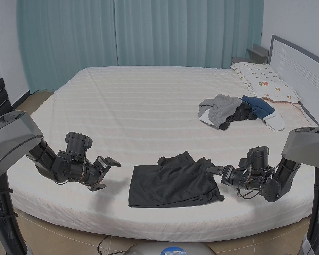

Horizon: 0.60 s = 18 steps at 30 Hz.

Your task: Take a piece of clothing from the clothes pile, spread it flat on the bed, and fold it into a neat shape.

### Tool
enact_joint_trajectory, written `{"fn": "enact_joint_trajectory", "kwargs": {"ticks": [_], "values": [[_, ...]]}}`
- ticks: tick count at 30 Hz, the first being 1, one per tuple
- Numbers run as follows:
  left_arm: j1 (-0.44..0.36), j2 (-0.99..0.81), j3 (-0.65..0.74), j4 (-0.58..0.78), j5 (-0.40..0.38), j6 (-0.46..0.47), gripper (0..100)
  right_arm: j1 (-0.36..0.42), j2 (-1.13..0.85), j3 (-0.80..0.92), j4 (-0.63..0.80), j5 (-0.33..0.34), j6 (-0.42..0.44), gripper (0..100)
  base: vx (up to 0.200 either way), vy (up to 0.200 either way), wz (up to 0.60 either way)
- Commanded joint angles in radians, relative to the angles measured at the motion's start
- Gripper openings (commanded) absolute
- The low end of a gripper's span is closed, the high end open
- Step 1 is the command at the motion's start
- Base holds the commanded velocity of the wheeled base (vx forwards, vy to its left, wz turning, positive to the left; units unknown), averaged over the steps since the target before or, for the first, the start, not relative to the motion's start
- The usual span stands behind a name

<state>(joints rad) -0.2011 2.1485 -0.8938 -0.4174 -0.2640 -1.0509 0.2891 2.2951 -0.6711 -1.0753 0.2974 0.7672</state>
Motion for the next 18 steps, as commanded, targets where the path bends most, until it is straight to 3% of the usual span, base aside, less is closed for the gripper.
{"fn": "enact_joint_trajectory", "kwargs": {"ticks": [1,13,14,18], "values": [[0.000,0.004,-0.002,0.000,0.000,-0.001,100,0.031,0.007,-0.002,-0.003,0.000,-0.003,100,0.000,0.000,0.00],[0.000,0.004,-0.004,0.000,0.000,-0.005,100,0.035,0.044,-0.018,-0.020,-0.001,-0.011,100,0.000,0.000,0.00],[0.000,0.004,-0.004,0.000,0.000,-0.005,100,0.035,0.044,-0.018,-0.020,-0.001,-0.011,0,0.000,0.000,0.00],[0.000,0.004,-0.004,0.000,0.000,-0.001,100,0.033,0.041,-0.012,-0.020,-0.003,-0.017,0,0.000,0.000,0.00]]}}
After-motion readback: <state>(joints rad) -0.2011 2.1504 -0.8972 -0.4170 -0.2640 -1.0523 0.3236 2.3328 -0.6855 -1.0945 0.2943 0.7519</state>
